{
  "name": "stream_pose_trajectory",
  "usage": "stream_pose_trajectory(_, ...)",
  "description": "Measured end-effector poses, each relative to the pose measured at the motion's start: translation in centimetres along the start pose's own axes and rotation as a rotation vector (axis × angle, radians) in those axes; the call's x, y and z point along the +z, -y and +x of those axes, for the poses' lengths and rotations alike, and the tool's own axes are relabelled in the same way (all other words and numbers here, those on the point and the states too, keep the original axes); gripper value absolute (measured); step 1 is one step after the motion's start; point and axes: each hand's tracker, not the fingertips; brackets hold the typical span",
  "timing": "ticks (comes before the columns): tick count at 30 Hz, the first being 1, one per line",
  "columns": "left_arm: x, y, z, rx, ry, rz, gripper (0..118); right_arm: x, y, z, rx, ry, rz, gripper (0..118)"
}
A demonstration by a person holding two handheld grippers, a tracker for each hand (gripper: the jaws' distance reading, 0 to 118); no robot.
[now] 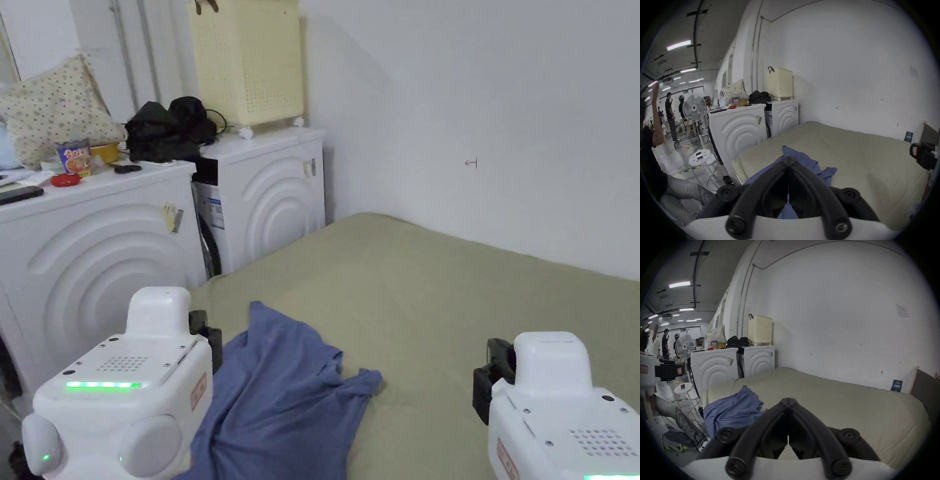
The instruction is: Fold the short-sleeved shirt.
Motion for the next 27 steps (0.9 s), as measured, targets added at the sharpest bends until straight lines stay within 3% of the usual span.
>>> stream_pose_trajectory(11,-22.1,6.8,1.9,-0.006,0.178,-0.427,0,-4.6,5.7,-0.3,0.008,-0.032,-0.144,1)
stream_pose_trajectory(16,-27.9,11.3,2.9,0.003,0.212,-0.623,0,-6.4,7.9,0.4,-0.009,-0.021,-0.217,1)
stream_pose_trajectory(17,-28.4,11.8,3.0,0.017,0.223,-0.655,8,-6.6,8.2,0.5,-0.015,-0.02,-0.228,1)
stream_pose_trajectory(18,-29.1,12.3,2.8,0.035,0.226,-0.676,29,-6.9,8.6,0.6,-0.02,-0.02,-0.238,1)
stream_pose_trajectory(19,-29.7,12.7,2.7,0.032,0.227,-0.687,75,-7.1,8.8,0.7,-0.025,-0.017,-0.247,1)
stream_pose_trajectory(20,-30.2,13.0,2.7,0.034,0.228,-0.71,106,-7.2,9.1,0.7,-0.027,-0.016,-0.254,1)
stream_pose_trajectory(21,-30.6,13.3,2.6,0.039,0.258,-0.735,118,-7.2,9.3,0.7,-0.027,-0.018,-0.265,1)
stream_pose_trajectory(27,-32.1,14.7,4.2,-0.084,0.243,-0.785,118,-6.6,9.6,0.3,-0.014,-0.019,-0.286,1)
